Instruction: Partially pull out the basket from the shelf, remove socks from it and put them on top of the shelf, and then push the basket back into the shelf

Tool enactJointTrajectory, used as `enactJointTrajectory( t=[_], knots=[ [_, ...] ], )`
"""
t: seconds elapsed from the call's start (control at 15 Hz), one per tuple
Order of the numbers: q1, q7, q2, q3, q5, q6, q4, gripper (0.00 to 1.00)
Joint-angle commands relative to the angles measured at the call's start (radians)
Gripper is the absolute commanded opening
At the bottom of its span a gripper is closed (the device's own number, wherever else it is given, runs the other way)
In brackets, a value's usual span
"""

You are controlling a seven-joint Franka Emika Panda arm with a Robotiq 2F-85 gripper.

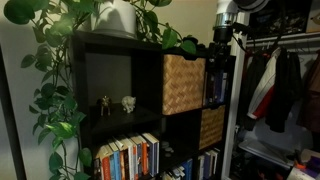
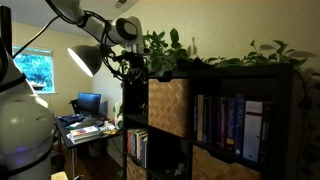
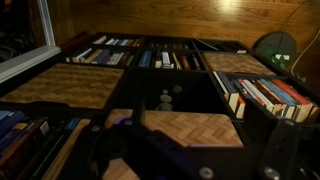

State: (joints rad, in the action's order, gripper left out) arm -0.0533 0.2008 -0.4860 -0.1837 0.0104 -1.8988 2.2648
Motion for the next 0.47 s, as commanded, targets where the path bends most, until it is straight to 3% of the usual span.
enactJointTrajectory(
  t=[0.0, 0.4],
  knots=[
    [-0.025, -0.021, -0.04, 0.029, 0.036, 0.096, -0.004, 1.0],
    [-0.013, 0.001, -0.019, 0.011, 0.013, 0.08, -0.003, 1.0]
  ],
)
